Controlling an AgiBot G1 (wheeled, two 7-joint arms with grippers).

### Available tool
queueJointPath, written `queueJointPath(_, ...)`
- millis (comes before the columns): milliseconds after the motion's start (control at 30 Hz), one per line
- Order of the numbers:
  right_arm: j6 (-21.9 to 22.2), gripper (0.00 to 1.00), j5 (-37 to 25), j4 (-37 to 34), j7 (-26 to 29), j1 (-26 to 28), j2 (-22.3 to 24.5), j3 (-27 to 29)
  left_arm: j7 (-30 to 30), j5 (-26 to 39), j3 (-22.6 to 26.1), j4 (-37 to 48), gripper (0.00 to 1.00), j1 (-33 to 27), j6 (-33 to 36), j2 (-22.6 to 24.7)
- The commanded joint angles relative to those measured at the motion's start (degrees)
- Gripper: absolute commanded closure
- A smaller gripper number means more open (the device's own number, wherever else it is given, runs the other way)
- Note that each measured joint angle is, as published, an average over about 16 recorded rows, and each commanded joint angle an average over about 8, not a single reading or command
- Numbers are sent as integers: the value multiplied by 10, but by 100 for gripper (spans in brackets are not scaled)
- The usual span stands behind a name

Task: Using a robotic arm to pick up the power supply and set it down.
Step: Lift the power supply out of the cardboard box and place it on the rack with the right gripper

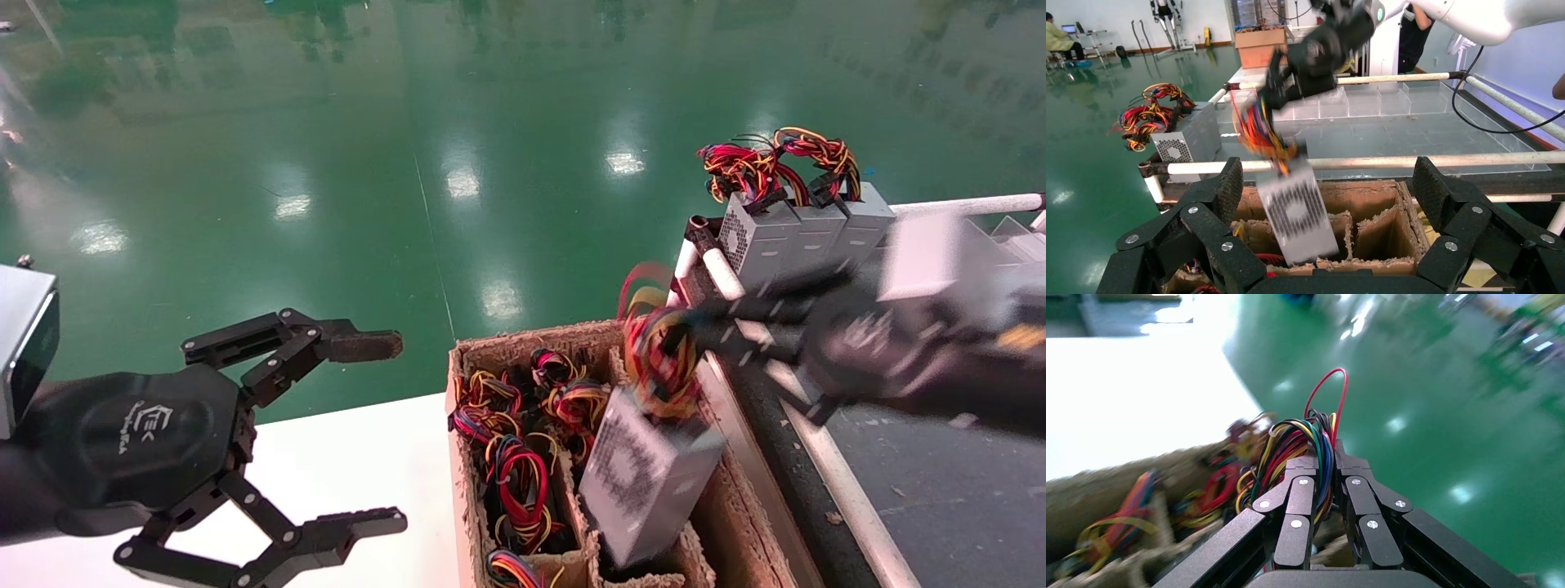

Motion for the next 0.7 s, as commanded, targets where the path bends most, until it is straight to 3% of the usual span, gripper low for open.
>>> queueJointPath(33, 11, 100, 17, 7, -7, -3, 14, 20, 0, 0, 0, 0, 0, 0, 0, 0)
queueJointPath(267, 62, 100, 6, 5, -37, -6, 46, 55, 0, 0, 0, 0, 0, 0, 0, 0)
queueJointPath(533, 147, 100, -103, -11, -42, 6, 54, 41, 0, 0, 0, 0, 0, 0, 0, 0)
queueJointPath(700, 171, 100, -155, -36, -32, 25, 50, 25, 0, 0, 0, 0, 0, 0, 0, 0)
